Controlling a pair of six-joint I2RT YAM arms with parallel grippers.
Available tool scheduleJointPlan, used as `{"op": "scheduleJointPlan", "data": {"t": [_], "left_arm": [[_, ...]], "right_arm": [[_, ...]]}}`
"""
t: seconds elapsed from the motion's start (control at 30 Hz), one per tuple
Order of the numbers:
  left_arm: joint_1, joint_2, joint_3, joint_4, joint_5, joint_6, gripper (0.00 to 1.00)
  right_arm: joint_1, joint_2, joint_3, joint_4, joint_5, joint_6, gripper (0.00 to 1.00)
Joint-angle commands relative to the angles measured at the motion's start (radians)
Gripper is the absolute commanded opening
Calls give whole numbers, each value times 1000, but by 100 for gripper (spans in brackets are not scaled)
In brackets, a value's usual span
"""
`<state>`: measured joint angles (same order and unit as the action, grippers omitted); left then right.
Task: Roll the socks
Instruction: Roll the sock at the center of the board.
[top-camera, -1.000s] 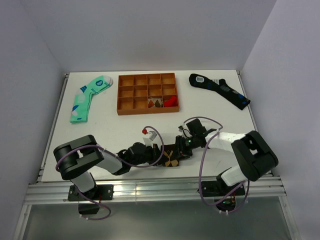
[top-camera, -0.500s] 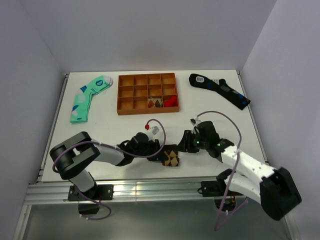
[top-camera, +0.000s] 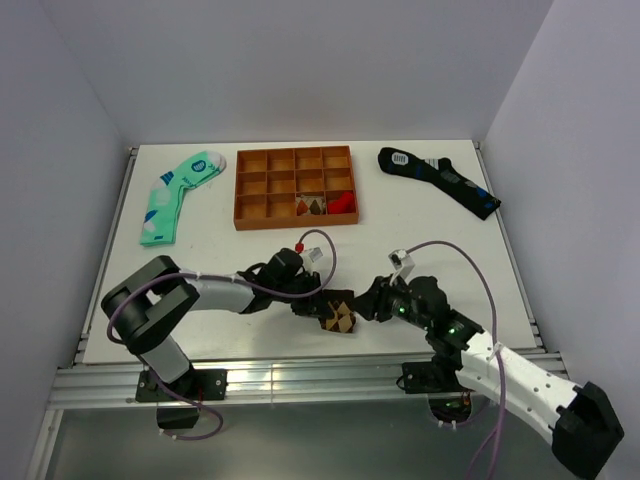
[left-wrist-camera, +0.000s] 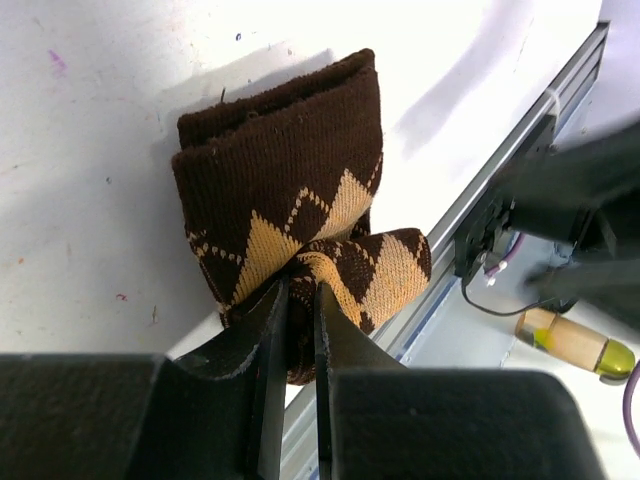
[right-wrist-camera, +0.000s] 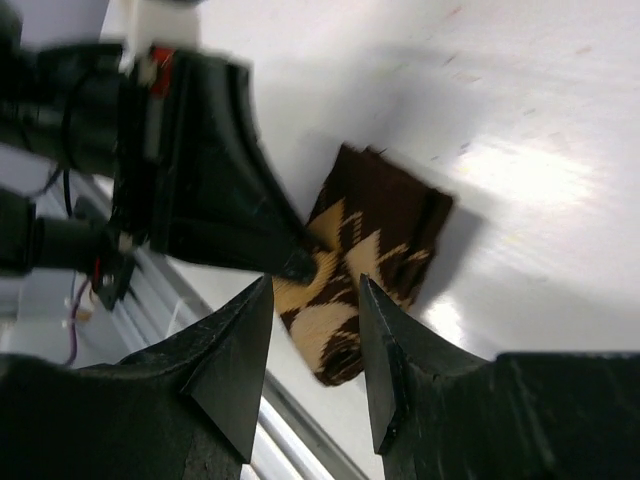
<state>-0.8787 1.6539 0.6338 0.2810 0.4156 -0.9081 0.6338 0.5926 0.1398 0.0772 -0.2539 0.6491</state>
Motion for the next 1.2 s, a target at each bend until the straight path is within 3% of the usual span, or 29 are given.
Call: {"op": "scheduleJointPlan", "data": {"t": [0.0, 0.1, 0.17, 0.6, 1.17], "left_arm": [[21, 96, -20, -402, -74, 126, 0], [24, 127, 27, -463, -58, 152, 0], [30, 136, 36, -488, -37, 173, 0], [93, 172, 55, -569, 58, 261, 1], [126, 184, 99, -631, 98, 288, 0]], "right_arm": [[133, 22, 21, 89, 177, -3, 47], [282, 64, 65, 64, 358, -16, 48], [343, 111, 76, 70, 386, -25, 48], [622, 281, 153, 30, 721, -5, 49], [817, 447, 173, 72, 923, 29, 53]]}}
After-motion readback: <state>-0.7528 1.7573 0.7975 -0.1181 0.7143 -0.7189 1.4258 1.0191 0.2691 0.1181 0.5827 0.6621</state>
